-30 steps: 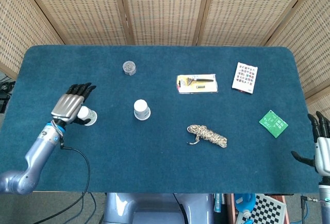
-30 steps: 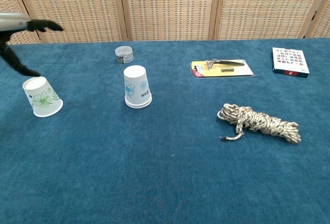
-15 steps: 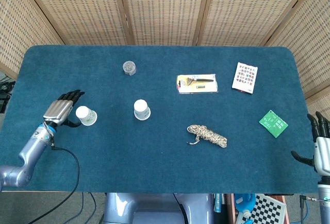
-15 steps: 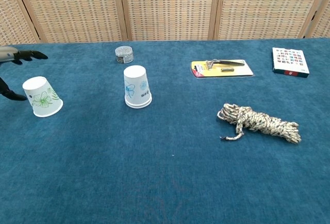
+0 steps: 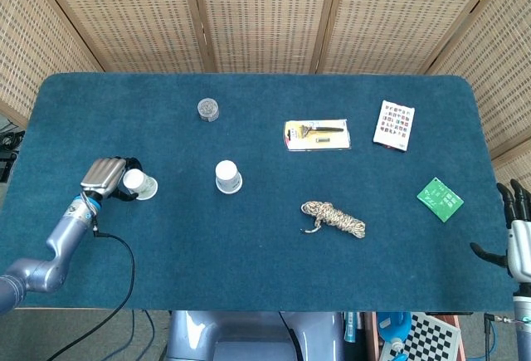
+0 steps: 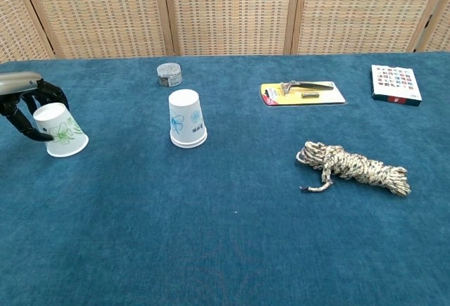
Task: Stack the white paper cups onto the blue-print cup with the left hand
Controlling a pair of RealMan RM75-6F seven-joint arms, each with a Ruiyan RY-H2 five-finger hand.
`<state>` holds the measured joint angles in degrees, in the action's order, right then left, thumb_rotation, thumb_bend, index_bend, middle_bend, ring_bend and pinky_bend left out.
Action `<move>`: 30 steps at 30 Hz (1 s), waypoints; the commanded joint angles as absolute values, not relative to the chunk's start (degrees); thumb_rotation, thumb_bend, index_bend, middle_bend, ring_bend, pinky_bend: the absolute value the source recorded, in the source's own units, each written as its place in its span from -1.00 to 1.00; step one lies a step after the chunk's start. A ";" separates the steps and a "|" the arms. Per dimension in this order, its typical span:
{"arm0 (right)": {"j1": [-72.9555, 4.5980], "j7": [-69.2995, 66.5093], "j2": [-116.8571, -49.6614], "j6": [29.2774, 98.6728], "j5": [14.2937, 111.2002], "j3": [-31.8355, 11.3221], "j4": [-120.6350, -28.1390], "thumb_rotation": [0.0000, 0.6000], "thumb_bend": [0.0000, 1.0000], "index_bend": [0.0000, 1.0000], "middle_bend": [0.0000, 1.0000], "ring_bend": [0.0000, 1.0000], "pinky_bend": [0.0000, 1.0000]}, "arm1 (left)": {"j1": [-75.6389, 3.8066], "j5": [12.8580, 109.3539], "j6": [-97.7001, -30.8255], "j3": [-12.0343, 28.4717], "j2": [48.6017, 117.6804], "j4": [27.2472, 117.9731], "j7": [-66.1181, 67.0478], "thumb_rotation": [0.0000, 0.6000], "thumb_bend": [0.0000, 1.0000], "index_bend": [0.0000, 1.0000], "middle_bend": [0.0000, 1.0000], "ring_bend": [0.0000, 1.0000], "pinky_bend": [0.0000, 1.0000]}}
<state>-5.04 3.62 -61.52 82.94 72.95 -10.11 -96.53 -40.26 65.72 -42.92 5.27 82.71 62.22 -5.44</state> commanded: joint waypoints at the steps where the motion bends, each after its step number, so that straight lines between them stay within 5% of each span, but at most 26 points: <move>1: -5.07 3.71 -61.54 82.94 72.92 -10.11 -96.52 1.00 -1.00 -1.00 -1.00 -1.00 -1.00 | -39.99 66.03 -43.35 5.49 82.96 61.91 -5.19 1.00 -0.55 -0.13 -0.10 -0.27 -0.31; 14: -5.30 4.62 -61.87 82.75 73.03 -9.90 -96.62 1.00 -1.00 -1.00 -1.00 -1.00 -1.00 | -40.94 72.03 -52.11 12.12 72.80 80.08 -7.36 1.00 -0.55 -0.13 -0.10 -0.27 -0.31; 23: -5.39 5.44 -62.23 82.87 72.65 -9.98 -96.51 1.00 -1.00 -1.00 -1.00 -1.00 -1.00 | -48.39 63.33 -46.94 16.83 74.43 86.86 2.44 1.00 -0.55 -0.13 -0.11 -0.27 -0.31; 30: -5.27 4.44 -61.90 82.66 71.92 -10.32 -96.13 1.00 -1.00 -1.00 -1.00 -1.00 -1.00 | -51.96 55.41 -45.02 16.58 77.81 85.55 8.75 1.00 -0.55 -0.13 -0.13 -0.27 -0.31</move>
